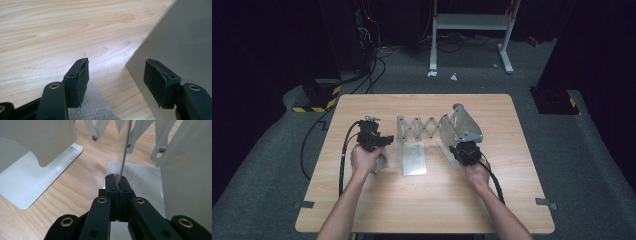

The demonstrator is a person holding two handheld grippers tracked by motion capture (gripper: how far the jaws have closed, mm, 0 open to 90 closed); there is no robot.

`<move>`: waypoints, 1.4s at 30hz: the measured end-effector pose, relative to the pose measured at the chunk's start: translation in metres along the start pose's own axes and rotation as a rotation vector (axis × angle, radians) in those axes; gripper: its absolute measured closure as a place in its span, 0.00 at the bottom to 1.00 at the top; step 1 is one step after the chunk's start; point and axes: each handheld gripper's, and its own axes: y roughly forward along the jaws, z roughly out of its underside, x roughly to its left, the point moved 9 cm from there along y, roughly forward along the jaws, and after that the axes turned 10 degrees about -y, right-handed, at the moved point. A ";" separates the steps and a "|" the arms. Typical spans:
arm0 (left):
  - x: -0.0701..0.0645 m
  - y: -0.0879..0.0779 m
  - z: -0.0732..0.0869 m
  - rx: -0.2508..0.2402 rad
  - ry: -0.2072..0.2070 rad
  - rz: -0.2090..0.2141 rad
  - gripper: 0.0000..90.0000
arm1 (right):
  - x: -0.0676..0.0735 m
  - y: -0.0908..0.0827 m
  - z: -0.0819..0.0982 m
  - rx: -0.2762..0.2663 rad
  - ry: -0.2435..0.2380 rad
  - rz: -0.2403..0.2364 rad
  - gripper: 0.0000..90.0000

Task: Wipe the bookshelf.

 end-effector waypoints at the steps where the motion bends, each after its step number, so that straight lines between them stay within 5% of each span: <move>1: 0.001 0.001 -0.001 0.000 0.002 -0.004 0.41 | 0.001 -0.001 0.001 0.004 -0.011 -0.002 1.00; 5: 0.007 0.009 -0.004 0.016 0.003 -0.018 0.42 | 0.005 -0.005 0.003 0.003 -0.013 -0.021 0.99; 9: 0.012 0.023 -0.003 0.037 -0.061 0.013 0.42 | 0.006 -0.007 0.006 -0.003 -0.005 -0.037 0.99; 13: 0.010 0.033 -0.005 0.063 -0.030 0.012 0.42 | 0.007 -0.005 0.006 -0.002 -0.001 -0.051 0.99; 20: -0.002 0.045 -0.016 0.039 -0.060 0.073 0.44 | 0.007 -0.005 0.005 0.002 -0.004 -0.052 0.98; 28: -0.011 0.045 -0.019 0.025 -0.094 0.143 0.57 | 0.008 -0.003 0.004 0.012 -0.010 -0.035 0.99; 34: -0.022 0.034 -0.002 0.034 -0.040 0.187 0.58 | 0.011 0.002 -0.001 0.017 0.016 -0.029 0.98; 39: -0.023 0.027 0.006 0.047 -0.023 0.174 0.56 | 0.013 0.007 -0.006 0.009 0.038 -0.047 0.98; 42: -0.025 0.024 0.011 0.049 -0.031 0.210 0.56 | 0.014 0.008 -0.007 0.010 0.035 -0.054 0.98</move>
